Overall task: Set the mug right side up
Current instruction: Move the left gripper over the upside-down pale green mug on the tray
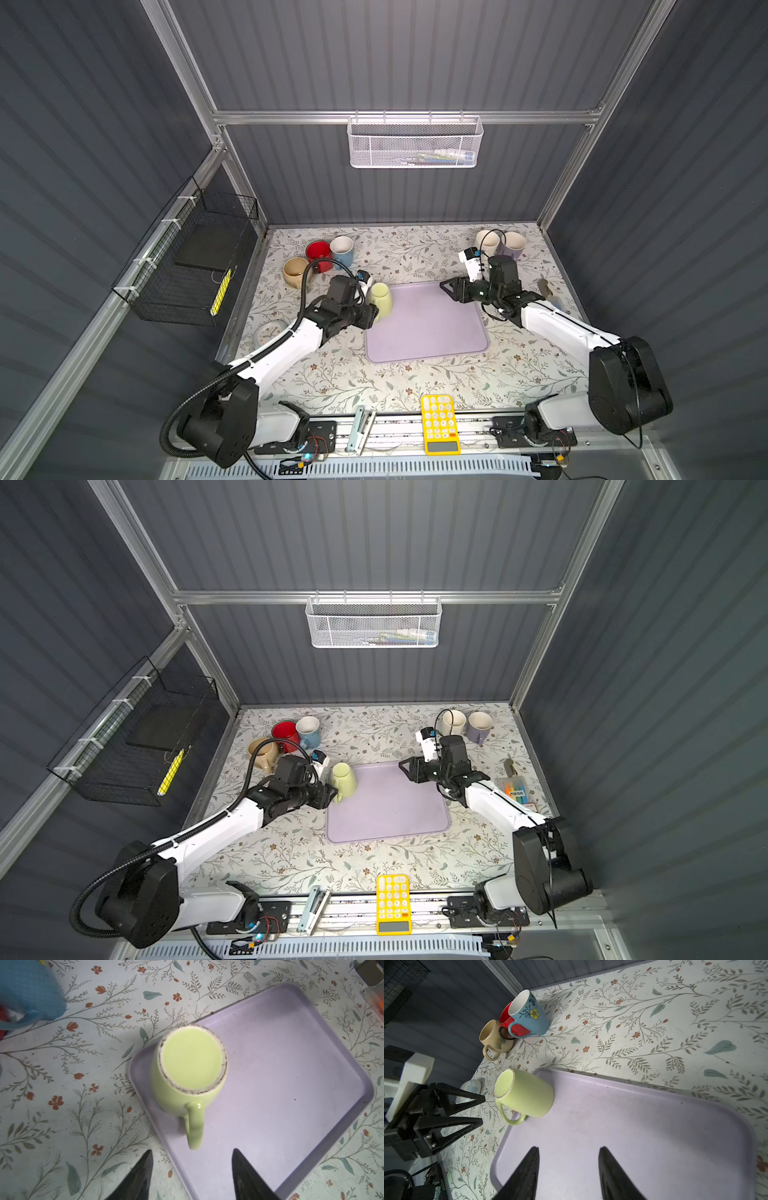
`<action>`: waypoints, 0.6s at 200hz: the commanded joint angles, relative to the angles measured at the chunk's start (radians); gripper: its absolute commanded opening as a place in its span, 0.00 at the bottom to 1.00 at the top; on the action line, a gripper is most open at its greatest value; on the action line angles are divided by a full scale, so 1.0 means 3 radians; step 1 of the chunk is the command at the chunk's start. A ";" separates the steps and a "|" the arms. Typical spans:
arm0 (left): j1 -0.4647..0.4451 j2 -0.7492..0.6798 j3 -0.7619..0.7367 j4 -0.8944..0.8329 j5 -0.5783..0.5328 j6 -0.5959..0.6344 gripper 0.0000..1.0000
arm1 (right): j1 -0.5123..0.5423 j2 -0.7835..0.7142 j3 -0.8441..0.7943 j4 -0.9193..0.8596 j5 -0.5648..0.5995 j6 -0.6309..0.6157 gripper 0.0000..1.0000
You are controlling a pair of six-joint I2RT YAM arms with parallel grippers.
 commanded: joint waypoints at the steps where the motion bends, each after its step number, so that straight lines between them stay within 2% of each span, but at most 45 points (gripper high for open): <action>1: -0.0068 0.0116 -0.0074 0.0181 -0.0114 -0.0028 0.61 | -0.0017 -0.0040 -0.0007 -0.0010 0.0054 -0.0033 0.49; 69: -0.0108 0.0495 -0.0091 0.0372 -0.0259 -0.0104 0.61 | -0.0048 -0.0021 -0.0022 0.0023 0.0071 -0.0019 0.48; 120: -0.0122 0.0674 -0.0105 0.0541 -0.0215 -0.0105 0.58 | -0.0058 0.0066 -0.0022 0.0087 0.0012 0.0015 0.46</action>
